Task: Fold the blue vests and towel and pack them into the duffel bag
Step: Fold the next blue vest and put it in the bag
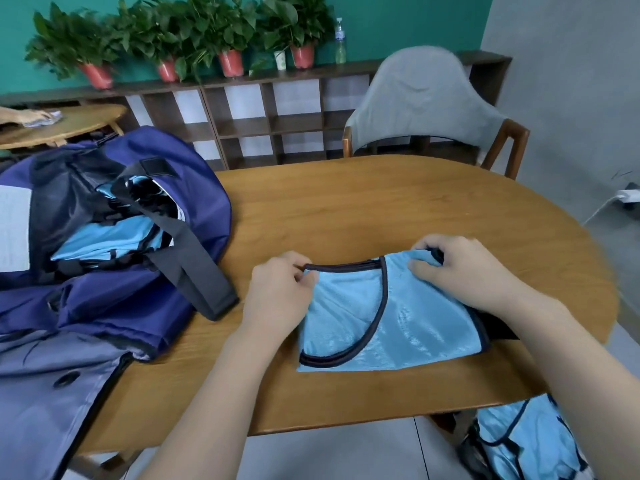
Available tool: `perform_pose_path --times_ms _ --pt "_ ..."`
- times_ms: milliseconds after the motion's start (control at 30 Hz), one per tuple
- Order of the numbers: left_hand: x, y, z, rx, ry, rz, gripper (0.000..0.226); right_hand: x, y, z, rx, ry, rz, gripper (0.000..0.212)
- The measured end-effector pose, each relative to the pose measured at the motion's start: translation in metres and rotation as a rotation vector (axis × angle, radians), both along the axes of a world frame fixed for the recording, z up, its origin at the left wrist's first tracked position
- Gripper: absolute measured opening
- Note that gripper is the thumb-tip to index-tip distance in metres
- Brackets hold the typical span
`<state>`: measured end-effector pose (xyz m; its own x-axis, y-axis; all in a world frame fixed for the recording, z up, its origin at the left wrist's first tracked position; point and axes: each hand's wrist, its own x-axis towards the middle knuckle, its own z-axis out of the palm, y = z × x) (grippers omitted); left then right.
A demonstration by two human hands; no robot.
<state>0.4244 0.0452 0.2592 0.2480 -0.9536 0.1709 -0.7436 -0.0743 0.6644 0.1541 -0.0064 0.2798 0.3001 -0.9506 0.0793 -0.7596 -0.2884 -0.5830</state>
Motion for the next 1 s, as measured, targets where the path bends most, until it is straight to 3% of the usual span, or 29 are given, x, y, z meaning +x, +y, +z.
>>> perform_pose_path --times_ms 167,300,467,533,633,700,800,900,1000 --pt "0.002 -0.004 0.0 0.079 -0.015 0.027 0.022 0.007 -0.002 -0.001 -0.02 -0.025 0.022 0.006" --pt "0.001 0.001 -0.001 0.016 -0.135 -0.009 0.036 0.011 -0.003 -0.004 -0.031 0.033 -0.011 0.029" --pt "0.003 0.007 -0.006 -0.279 -0.261 -0.385 0.053 0.005 0.008 0.006 -0.089 0.093 -0.038 0.061" --pt "0.006 0.009 -0.012 -0.25 -0.262 -0.467 0.052 0.004 0.021 0.01 -0.241 0.119 -0.083 0.054" --pt "0.01 0.015 -0.017 -0.189 -0.246 -0.476 0.045 0.015 0.054 0.013 -0.476 -0.047 -0.127 0.023" --pt "0.013 0.02 -0.017 -0.168 -0.241 -0.451 0.042 0.027 0.077 0.005 -0.393 -0.071 -0.103 0.025" --pt "0.015 0.029 -0.015 -0.169 -0.244 -0.413 0.039 0.04 0.1 -0.011 -0.082 0.086 -0.071 0.032" --pt "0.014 0.043 -0.011 -0.186 -0.297 -0.371 0.031 0.03 0.088 -0.022 -0.122 0.275 -0.166 0.031" --pt "0.008 0.059 -0.005 -0.243 -0.218 -0.423 0.022 0.008 0.067 -0.023 -0.173 0.21 -0.152 0.035"
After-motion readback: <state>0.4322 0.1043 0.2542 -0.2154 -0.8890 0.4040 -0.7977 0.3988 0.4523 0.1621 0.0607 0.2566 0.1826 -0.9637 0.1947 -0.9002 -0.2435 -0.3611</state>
